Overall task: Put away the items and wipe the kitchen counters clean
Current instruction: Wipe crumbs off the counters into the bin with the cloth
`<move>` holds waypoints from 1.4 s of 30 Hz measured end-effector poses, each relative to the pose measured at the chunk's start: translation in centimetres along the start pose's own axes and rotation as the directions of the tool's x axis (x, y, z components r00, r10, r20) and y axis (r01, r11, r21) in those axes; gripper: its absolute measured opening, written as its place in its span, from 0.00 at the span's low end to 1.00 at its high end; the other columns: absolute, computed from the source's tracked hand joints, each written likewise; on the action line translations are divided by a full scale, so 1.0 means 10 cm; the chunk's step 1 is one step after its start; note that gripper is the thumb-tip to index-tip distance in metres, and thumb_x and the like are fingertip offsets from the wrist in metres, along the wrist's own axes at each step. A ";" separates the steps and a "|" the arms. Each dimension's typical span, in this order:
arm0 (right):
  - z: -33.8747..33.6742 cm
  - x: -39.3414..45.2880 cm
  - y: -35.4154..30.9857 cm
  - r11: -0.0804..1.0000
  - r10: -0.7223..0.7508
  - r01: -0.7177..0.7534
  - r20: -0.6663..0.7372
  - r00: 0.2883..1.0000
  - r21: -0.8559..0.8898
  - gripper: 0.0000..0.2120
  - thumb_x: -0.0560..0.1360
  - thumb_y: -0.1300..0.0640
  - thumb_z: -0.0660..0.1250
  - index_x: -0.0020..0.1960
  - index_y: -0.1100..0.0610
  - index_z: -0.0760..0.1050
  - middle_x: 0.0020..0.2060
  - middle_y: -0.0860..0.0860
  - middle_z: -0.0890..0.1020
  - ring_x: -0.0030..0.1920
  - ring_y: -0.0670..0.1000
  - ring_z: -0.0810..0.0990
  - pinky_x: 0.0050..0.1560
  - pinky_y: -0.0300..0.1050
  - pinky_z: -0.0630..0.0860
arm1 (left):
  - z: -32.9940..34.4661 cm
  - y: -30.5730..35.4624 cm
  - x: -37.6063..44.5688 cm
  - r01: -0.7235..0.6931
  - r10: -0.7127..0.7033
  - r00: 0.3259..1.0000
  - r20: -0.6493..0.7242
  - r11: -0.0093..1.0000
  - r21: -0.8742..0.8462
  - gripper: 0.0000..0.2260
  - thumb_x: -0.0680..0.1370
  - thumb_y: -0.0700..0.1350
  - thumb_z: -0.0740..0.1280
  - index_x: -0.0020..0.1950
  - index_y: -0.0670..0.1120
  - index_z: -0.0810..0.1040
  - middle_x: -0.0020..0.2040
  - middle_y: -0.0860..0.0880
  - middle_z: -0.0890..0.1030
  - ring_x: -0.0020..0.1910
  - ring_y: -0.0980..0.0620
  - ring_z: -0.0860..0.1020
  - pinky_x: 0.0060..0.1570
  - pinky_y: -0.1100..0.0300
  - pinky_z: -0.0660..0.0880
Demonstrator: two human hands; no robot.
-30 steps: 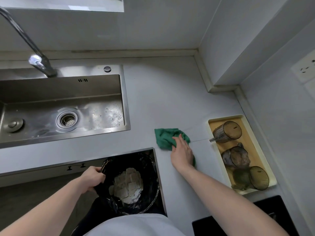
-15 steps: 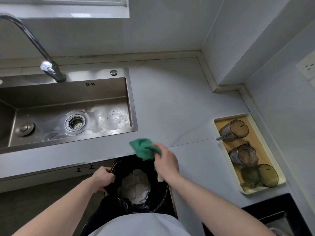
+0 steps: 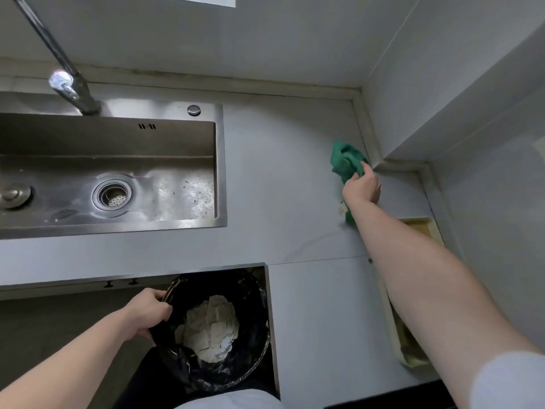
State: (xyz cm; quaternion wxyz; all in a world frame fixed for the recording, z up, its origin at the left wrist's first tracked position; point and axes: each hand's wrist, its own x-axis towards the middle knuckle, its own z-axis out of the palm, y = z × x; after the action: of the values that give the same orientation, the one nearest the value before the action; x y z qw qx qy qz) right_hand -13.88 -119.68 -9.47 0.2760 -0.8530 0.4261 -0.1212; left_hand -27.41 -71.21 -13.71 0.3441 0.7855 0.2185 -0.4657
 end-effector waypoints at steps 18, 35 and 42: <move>0.74 1.02 0.34 0.919 -0.079 0.201 0.340 0.937 -0.338 0.25 0.82 0.56 0.61 0.78 0.58 0.64 0.74 0.62 0.69 0.72 0.64 0.69 0.73 0.54 0.66 | 0.08 -0.06 0.17 0.037 -0.035 0.999 -0.030 0.997 0.063 0.08 0.69 0.38 0.64 0.41 0.45 0.83 0.31 0.50 0.79 0.32 0.49 0.78 0.29 0.60 0.77; 0.50 -1.77 0.21 0.919 -0.196 0.334 0.489 0.850 -0.212 0.21 0.82 0.58 0.61 0.75 0.47 0.71 0.78 0.46 0.67 0.76 0.51 0.67 0.73 0.48 0.65 | 0.07 -0.04 0.17 -0.054 0.052 0.999 0.015 0.987 0.149 0.10 0.69 0.37 0.63 0.43 0.43 0.83 0.30 0.51 0.76 0.32 0.49 0.75 0.31 0.63 0.71; 0.31 -3.17 0.20 0.879 -0.307 0.466 0.630 0.713 -0.099 0.21 0.81 0.57 0.62 0.69 0.40 0.74 0.70 0.36 0.75 0.66 0.48 0.77 0.66 0.46 0.74 | 0.03 -0.04 0.16 -0.069 0.066 0.998 0.022 0.982 0.177 0.09 0.69 0.40 0.64 0.39 0.47 0.84 0.33 0.50 0.82 0.38 0.49 0.81 0.35 0.63 0.74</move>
State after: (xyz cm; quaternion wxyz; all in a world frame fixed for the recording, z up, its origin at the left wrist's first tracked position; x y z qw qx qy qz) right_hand -33.07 -94.31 -12.22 0.2539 -0.9449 0.1393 0.1527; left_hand -27.09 -71.14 -15.35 0.2898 0.8163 0.1466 -0.4776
